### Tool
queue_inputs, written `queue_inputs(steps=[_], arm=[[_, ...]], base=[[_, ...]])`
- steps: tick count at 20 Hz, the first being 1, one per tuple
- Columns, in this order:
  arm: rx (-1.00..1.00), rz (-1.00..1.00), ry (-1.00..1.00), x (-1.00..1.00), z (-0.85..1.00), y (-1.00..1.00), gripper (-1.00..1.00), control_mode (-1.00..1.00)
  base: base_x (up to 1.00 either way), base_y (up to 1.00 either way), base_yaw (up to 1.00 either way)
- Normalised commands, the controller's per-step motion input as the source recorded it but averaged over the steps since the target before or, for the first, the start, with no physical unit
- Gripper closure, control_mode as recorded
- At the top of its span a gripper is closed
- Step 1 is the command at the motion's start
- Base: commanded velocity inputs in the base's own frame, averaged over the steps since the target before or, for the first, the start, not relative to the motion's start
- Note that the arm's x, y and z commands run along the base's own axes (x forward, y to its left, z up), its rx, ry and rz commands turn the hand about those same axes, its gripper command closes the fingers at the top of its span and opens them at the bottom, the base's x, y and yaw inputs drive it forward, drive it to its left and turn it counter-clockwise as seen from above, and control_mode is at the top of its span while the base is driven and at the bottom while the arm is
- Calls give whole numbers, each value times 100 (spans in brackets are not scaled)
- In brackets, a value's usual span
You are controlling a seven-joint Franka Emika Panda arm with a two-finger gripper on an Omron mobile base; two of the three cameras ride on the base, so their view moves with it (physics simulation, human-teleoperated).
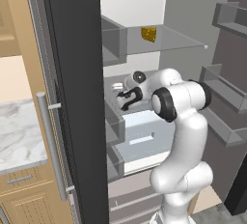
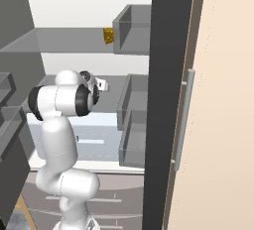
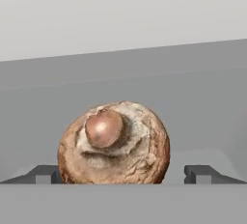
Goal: Take the cheese, fish, and mushroom from the fridge and place them on the plate on the dining counter to create an appetizer plate.
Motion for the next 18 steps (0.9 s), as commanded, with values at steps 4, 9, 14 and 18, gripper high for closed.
queue_inputs(steps=[4, 9, 14, 18], arm=[[0, -6, 0, 39, 0, 0, -100, -100], [0, -7, 0, 31, 0, 3, -100, -100], [0, -6, 0, 31, -25, 0, -100, -100], [0, -6, 0, 13, -65, 0, -100, -100]], base=[[0, 0, 0], [0, 0, 0], [0, 0, 0], [0, 0, 0]])
